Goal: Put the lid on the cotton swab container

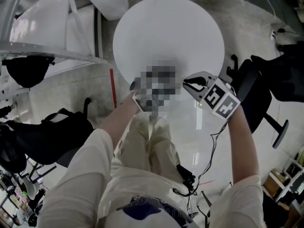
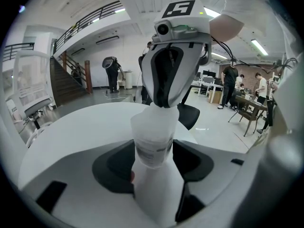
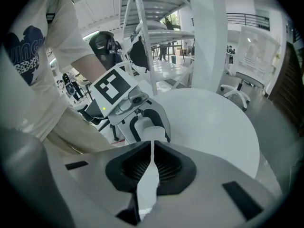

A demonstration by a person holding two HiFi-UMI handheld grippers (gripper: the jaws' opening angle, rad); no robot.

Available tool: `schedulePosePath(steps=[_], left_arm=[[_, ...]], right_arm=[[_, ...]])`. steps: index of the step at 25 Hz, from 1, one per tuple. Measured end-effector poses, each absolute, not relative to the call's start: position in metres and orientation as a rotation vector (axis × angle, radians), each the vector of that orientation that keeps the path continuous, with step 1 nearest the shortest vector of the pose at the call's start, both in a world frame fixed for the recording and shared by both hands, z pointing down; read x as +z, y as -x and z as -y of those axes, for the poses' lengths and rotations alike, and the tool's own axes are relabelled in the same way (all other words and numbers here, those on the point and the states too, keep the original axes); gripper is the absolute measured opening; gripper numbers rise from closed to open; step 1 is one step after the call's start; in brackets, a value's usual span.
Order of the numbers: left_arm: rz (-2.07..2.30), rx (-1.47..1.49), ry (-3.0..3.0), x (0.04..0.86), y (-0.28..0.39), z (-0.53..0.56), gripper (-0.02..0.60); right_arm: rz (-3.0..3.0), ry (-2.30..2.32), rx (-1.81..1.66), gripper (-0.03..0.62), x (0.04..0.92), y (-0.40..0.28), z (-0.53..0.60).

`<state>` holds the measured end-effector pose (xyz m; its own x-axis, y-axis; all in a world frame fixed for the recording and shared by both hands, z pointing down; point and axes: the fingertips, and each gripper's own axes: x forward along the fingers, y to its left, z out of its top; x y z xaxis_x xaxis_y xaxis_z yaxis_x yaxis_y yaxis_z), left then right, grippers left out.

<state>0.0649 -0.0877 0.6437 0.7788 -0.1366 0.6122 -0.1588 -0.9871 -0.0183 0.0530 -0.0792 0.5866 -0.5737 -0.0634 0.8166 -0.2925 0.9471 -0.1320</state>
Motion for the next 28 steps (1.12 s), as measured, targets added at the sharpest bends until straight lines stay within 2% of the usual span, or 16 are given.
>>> schedulePosePath(steps=[17, 28], left_arm=[[0.265, 0.969, -2.927, 0.641, -0.062, 0.084, 0.245], [0.372, 0.829, -2.955, 0.604, -0.044, 0.088, 0.245]], right_arm=[[2.259, -0.365, 0.357, 0.031, 0.582, -0.052, 0.077], [2.503, -0.989, 0.548, 0.031, 0.536, -0.076, 0.111]])
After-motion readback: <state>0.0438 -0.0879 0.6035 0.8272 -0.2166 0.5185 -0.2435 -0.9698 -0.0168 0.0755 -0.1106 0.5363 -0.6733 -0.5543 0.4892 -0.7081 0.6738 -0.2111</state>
